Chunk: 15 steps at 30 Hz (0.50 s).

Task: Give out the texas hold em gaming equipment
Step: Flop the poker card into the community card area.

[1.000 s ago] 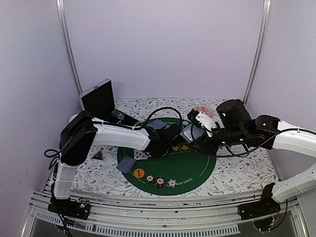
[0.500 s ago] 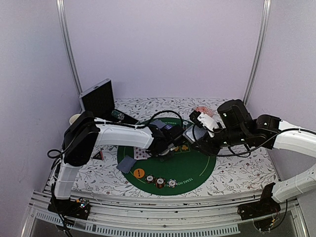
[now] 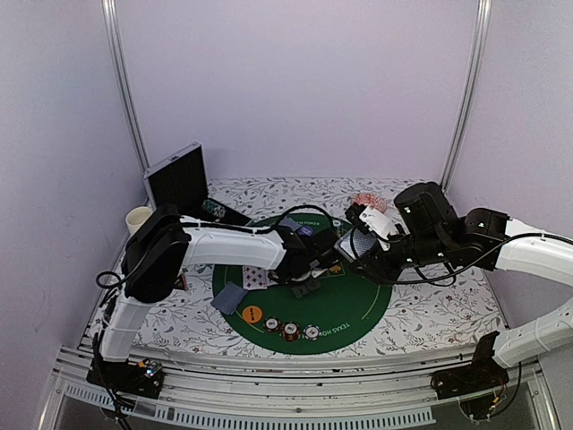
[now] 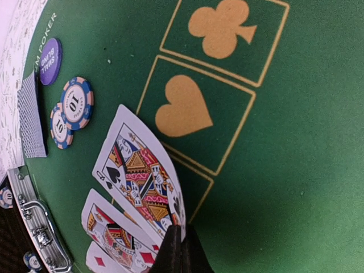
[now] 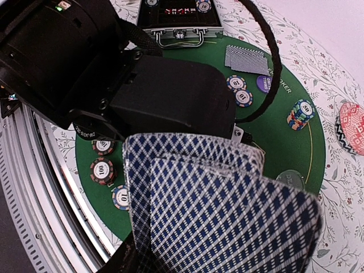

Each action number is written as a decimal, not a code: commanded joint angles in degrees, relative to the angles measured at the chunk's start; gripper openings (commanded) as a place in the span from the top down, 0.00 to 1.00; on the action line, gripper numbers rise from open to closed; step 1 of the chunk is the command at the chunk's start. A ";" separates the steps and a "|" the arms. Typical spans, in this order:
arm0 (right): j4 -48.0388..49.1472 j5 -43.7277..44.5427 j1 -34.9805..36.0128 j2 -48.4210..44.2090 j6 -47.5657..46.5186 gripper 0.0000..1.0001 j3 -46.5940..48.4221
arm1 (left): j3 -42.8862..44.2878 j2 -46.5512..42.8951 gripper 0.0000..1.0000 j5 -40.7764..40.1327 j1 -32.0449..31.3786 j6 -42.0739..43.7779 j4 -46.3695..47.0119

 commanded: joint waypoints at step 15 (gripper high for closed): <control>4.04 -0.89 0.25 -1.19 -0.07 0.55 -0.60 | 5.43 2.46 0.76 8.19 -2.05 -4.36 -3.38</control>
